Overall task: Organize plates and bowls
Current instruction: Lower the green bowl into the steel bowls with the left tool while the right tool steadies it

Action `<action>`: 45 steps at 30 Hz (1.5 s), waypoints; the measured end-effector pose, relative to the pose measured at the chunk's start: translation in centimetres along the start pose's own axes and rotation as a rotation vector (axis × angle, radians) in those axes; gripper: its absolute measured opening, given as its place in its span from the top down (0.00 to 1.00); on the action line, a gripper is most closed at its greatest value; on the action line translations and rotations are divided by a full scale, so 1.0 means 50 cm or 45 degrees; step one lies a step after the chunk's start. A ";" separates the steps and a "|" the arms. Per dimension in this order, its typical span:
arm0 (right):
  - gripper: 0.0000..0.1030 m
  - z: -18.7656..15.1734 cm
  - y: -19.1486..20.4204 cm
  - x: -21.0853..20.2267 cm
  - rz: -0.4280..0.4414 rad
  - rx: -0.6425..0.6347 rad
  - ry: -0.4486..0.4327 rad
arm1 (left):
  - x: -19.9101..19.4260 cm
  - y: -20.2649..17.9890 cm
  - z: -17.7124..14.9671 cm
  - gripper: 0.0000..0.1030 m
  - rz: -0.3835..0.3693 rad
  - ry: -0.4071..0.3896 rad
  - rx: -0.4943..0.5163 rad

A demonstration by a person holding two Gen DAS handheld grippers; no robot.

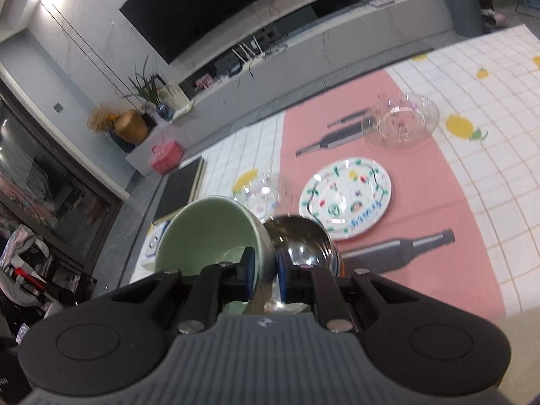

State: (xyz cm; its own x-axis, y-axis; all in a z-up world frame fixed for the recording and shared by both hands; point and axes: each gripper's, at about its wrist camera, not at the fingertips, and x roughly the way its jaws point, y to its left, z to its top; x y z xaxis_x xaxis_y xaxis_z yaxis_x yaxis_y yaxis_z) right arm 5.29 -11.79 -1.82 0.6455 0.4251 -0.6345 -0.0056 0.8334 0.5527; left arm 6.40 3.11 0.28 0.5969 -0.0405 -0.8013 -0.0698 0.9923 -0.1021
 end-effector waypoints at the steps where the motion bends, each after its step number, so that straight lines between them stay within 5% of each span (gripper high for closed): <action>1: 0.88 -0.005 -0.005 0.008 -0.004 0.003 0.009 | 0.008 0.001 -0.004 0.81 0.002 0.007 0.002; 14: 0.88 -0.016 -0.061 0.100 0.012 0.096 0.125 | 0.078 -0.003 -0.021 0.81 0.076 0.033 0.060; 19: 0.88 -0.019 -0.057 0.097 -0.036 0.077 0.101 | 0.096 0.004 -0.019 0.80 0.007 0.085 0.037; 24: 0.88 -0.017 -0.066 0.102 -0.024 0.112 0.103 | 0.098 -0.011 -0.024 0.67 0.016 0.085 0.105; 32: 0.92 -0.018 -0.061 0.103 -0.067 0.109 0.078 | 0.080 0.006 -0.016 0.66 -0.010 0.098 0.048; 36: 0.92 -0.020 -0.050 0.112 -0.098 0.064 0.077 | 0.050 0.013 -0.008 0.49 0.041 0.031 0.045; 45: 0.91 -0.021 -0.036 0.140 -0.156 0.003 0.085 | 0.050 0.050 0.005 0.47 0.067 0.023 -0.020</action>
State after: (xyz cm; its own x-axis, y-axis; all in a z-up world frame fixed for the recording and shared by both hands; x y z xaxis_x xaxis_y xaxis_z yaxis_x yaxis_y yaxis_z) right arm 9.02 -9.93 -7.84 0.5887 0.3430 -0.7320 0.0718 0.8798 0.4700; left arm 7.94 5.52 -1.83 0.5776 0.0097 -0.8163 -0.1137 0.9911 -0.0687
